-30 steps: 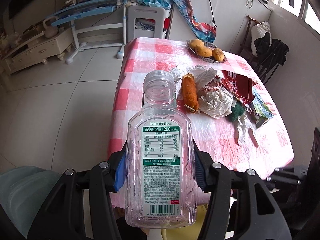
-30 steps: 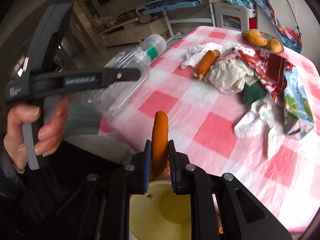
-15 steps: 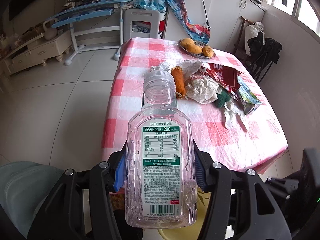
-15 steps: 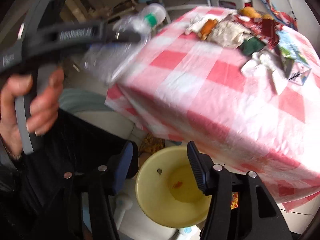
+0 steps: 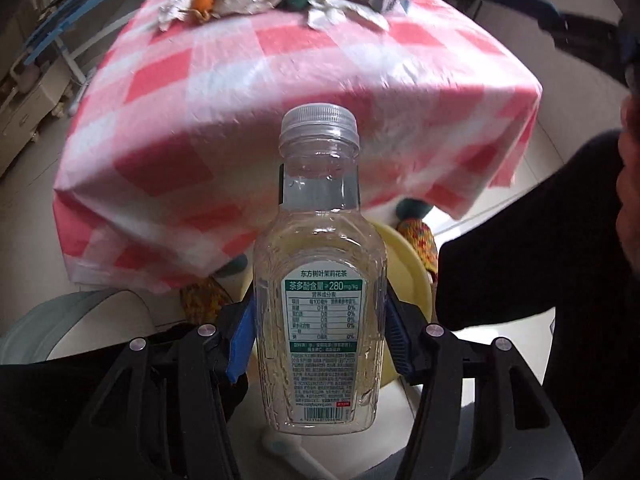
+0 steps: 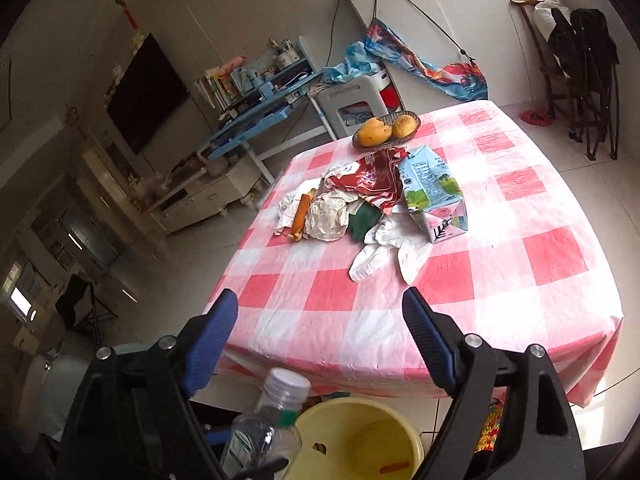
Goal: Collect trash
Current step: 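Lower the clear bottle over the bucket and open the left tool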
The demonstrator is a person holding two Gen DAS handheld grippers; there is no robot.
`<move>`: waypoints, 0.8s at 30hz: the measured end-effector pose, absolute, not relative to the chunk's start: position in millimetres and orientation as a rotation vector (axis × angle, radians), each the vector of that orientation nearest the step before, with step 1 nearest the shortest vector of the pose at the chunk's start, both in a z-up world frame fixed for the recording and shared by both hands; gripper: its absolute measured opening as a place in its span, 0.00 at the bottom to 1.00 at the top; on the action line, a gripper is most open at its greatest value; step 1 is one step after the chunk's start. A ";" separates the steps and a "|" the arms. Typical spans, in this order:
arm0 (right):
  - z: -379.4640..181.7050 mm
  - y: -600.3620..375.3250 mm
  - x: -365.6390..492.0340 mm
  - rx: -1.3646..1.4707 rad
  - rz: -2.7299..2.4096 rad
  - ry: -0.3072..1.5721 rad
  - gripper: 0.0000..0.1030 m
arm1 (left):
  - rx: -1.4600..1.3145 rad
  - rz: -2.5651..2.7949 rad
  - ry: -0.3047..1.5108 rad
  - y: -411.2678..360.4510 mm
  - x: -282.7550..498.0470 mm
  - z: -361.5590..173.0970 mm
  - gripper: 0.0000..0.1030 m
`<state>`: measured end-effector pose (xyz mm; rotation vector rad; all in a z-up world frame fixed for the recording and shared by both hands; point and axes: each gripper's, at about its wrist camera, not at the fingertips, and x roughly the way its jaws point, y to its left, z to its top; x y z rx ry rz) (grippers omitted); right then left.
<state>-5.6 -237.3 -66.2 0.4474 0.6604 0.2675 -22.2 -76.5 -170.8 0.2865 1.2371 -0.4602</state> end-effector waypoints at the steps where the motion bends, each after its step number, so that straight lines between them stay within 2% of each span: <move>1: -64.7 -237.8 -5.9 0.450 0.265 0.657 0.79 | 0.311 -0.469 1.253 -79.1 -26.1 -174.4 0.53; 2: -64.5 -237.6 -8.2 0.450 0.265 0.653 0.79 | 0.332 -0.471 1.255 -79.9 -30.2 -176.1 0.55; 4: -65.1 -238.5 -9.7 0.449 0.263 0.647 0.79 | 0.355 -0.464 1.229 -79.9 -34.6 -172.3 0.64; 6: -65.4 -240.8 -15.2 0.447 0.260 0.642 0.79 | 0.327 -0.472 1.196 -75.0 -35.9 -164.2 0.67; 15: -68.1 -238.7 -15.3 0.429 0.259 0.653 0.79 | 0.069 -0.321 0.957 -36.0 -14.2 -116.0 0.72; 20: -70.1 -231.6 -12.8 0.399 0.269 0.674 0.79 | -0.073 -0.239 0.937 -9.5 -0.3 -109.8 0.72; 24: -72.7 -226.7 -12.6 0.381 0.270 0.691 0.79 | -0.083 -0.229 0.941 -6.7 0.9 -110.9 0.72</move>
